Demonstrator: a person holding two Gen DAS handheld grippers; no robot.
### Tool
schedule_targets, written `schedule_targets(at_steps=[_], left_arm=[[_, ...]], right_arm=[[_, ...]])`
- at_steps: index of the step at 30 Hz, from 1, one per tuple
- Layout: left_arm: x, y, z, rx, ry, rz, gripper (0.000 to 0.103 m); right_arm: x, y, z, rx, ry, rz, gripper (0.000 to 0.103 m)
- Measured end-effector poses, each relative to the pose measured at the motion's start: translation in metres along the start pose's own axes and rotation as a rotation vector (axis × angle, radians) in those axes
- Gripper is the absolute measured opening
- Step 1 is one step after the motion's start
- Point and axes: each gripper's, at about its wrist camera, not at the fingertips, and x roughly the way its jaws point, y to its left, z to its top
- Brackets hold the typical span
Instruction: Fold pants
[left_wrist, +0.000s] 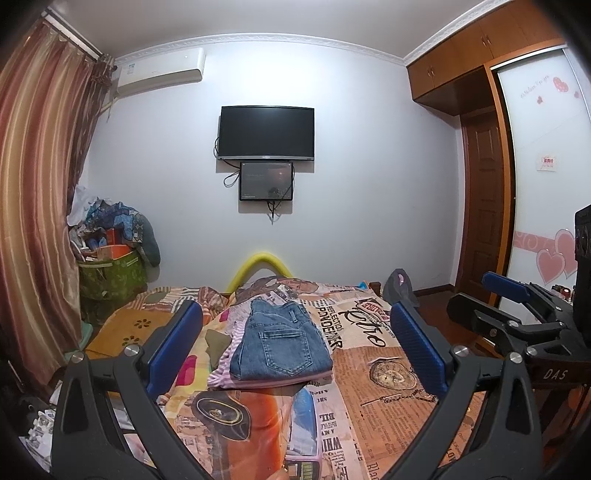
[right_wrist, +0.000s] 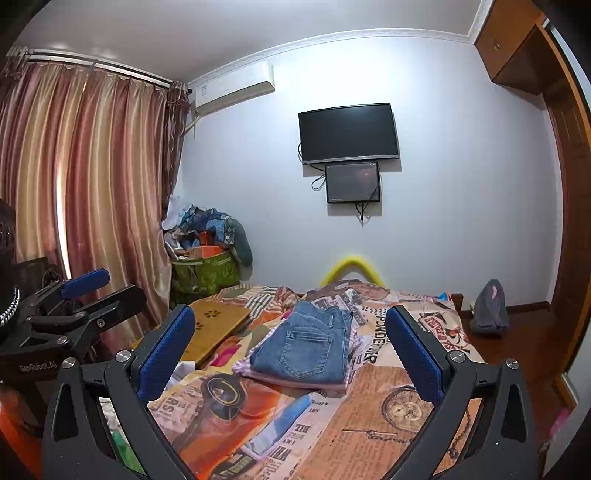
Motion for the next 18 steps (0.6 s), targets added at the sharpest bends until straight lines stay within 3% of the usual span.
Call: schedule_targets(at_steps=[18], left_arm=[[0.0029,-0.0045,-0.0050,-0.014,0.012,-0.002,0.103]], right_arm=[[-0.0026,-0.0053,0.0013,0.010,0.008,-0.005,0.102]])
